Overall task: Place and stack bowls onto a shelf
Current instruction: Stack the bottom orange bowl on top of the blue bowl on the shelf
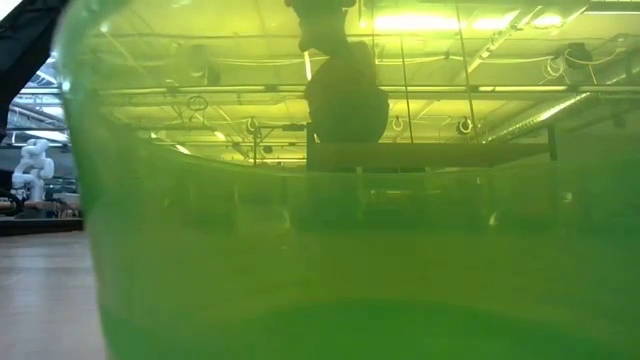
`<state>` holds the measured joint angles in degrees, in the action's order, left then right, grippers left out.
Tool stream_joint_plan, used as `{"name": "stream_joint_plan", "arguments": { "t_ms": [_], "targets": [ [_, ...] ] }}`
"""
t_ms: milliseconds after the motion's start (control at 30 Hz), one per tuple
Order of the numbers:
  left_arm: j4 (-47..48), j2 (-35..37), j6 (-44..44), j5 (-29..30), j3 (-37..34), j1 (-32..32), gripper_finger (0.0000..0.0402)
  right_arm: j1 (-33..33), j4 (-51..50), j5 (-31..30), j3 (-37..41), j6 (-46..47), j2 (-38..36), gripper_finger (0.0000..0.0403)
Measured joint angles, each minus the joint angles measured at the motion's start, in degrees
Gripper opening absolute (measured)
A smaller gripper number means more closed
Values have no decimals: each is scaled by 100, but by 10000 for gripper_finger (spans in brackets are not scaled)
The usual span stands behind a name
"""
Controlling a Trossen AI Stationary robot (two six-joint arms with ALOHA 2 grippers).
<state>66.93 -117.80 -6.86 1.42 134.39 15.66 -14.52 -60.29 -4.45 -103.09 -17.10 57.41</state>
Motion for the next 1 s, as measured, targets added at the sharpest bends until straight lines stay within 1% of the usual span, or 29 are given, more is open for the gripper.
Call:
{"name": "stream_joint_plan", "arguments": {
  "t_ms": [167,667,767,867,1000],
  "targets": [
    [-2,0,104,-12,0,-4,56,0,0,0,0,0,-2,118],
    [-334,0,260,22,0,-11,60,0,-3,0,0,-4,-2,118],
    [-315,0,265,154,0,-15,60,0,-3,0,0,-4,-2,118],
    [-102,2,278,226,0,-11,60,0,-3,0,0,-4,-2,118],
    [63,6,479,560,0,-8,60,0,-3,0,0,-4,-2,118]
  ]
}}
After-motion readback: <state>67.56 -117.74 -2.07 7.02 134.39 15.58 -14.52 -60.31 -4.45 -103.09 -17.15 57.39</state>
